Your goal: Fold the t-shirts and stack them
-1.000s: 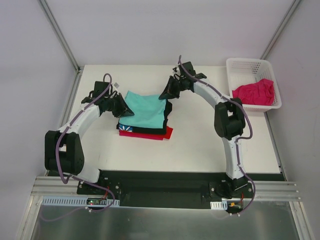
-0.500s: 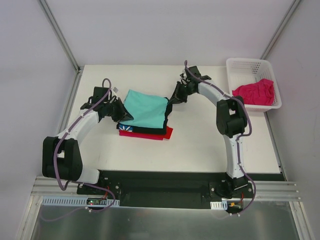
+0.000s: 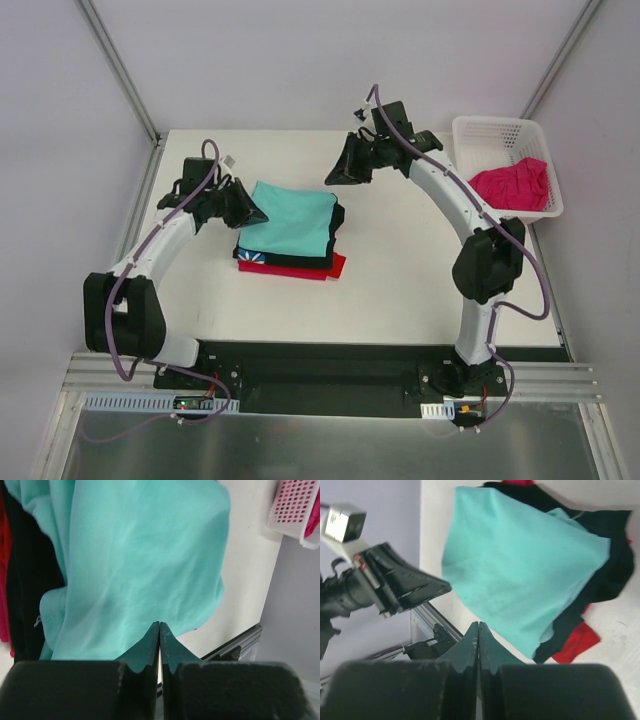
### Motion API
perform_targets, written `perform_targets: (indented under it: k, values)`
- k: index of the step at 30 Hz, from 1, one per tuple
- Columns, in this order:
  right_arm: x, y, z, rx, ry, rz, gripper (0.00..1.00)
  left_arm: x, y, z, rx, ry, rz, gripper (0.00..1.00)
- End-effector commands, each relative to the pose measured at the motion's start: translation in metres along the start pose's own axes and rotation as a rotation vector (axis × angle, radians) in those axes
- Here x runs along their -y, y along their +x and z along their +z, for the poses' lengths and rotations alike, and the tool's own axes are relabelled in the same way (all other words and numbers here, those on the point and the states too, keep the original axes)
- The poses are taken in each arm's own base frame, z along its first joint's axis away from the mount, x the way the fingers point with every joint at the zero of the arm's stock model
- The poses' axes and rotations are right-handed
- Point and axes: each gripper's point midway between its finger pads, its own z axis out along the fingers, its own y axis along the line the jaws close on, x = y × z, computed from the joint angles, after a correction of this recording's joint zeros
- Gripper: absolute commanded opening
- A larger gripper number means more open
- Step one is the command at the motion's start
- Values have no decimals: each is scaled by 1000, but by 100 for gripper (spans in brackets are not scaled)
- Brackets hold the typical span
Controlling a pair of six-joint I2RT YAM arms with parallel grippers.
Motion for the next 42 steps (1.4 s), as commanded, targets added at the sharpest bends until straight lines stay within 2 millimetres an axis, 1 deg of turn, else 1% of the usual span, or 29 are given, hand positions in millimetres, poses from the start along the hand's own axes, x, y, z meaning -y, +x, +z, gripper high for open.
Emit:
perform_targets:
  k: [1, 2, 3, 4, 5, 6, 7, 8, 9, 10, 11, 12, 15, 19, 21, 22, 23, 24, 25, 28, 29, 31, 32, 34, 36, 37, 38, 40, 42]
  values:
    - [-19, 25, -6, -10, -19, -27, 1, 26, -28, 2, 15, 66, 21, 0]
    - [-22, 31, -3, -19, -25, -30, 1, 23, -31, 11, -4, 61, 17, 0]
    - [-22, 35, -2, -24, -26, -23, 1, 31, -43, 11, 9, 76, 33, 0]
    - [-23, 37, 2, -24, -34, -27, 1, 34, -48, 13, 7, 82, 42, 0]
    - [-19, 45, 8, -41, -27, -22, 1, 29, -50, 23, -19, 71, 27, 0]
    - [-17, 49, 11, -49, -25, -17, 1, 38, -61, 23, -7, 82, 45, 0]
    - [-16, 50, 14, -50, -27, -17, 1, 38, -66, 26, -7, 79, 46, 0]
    - [-12, 56, 18, -65, -18, -12, 1, 30, -67, 35, -24, 58, 30, 0]
    - [-11, 58, 20, -69, -13, -11, 1, 34, -76, 36, -12, 61, 44, 0]
    - [-9, 59, 23, -72, -16, -12, 1, 33, -78, 41, -16, 56, 41, 0]
    - [-7, 62, 26, -81, -14, -12, 1, 26, -79, 49, -34, 42, 26, 0]
    - [-6, 63, 28, -82, -10, -14, 1, 27, -84, 51, -30, 43, 32, 0]
    - [0, 68, 36, -103, -4, -9, 1, 17, -87, 66, -46, 22, 18, 0]
    - [6, 79, 47, -134, 0, -3, 1, 3, -86, 81, -72, -2, -1, 0]
    - [7, 87, 50, -152, 1, 0, 1, -4, -84, 87, -84, -14, -6, 0]
    - [13, 96, 53, -167, 9, 6, 1, -7, -84, 89, -84, -21, -5, 0]
    - [12, 103, 55, -178, 8, 4, 1, -10, -83, 92, -88, -26, -8, 0]
    - [11, 106, 54, -177, 12, -1, 1, -12, -84, 93, -89, -31, -8, 0]
    - [19, 117, 56, -196, 27, 7, 1, -12, -84, 94, -91, -31, -7, 0]
    - [19, 135, 55, -211, 29, 4, 1, -13, -88, 96, -86, -32, -4, 0]
    - [28, 149, 57, -237, 44, 11, 1, -13, -89, 96, -84, -32, -4, 0]
    - [29, 158, 52, -233, 46, 0, 1, -13, -95, 94, -75, -25, -5, 0]
    - [41, 170, 51, -255, 71, 6, 1, -14, -96, 92, -78, -24, -11, 0]
    - [47, 175, 45, -250, 84, -10, 1, -15, -101, 88, -71, -23, -10, 0]
    - [58, 184, 43, -261, 115, -11, 1, -19, -107, 81, -59, -31, -9, 0]
    - [59, 186, 40, -267, 119, -13, 1, -19, -109, 79, -54, -34, -7, 0]
    - [58, 186, 38, -267, 119, -14, 1, -18, -114, 75, -42, -37, 0, 0]
    - [55, 185, 35, -265, 120, -18, 1, -18, -116, 69, -42, -60, 12, 0]
    - [48, 179, 27, -242, 130, -33, 1, -5, -122, 58, -21, -52, 33, 0]
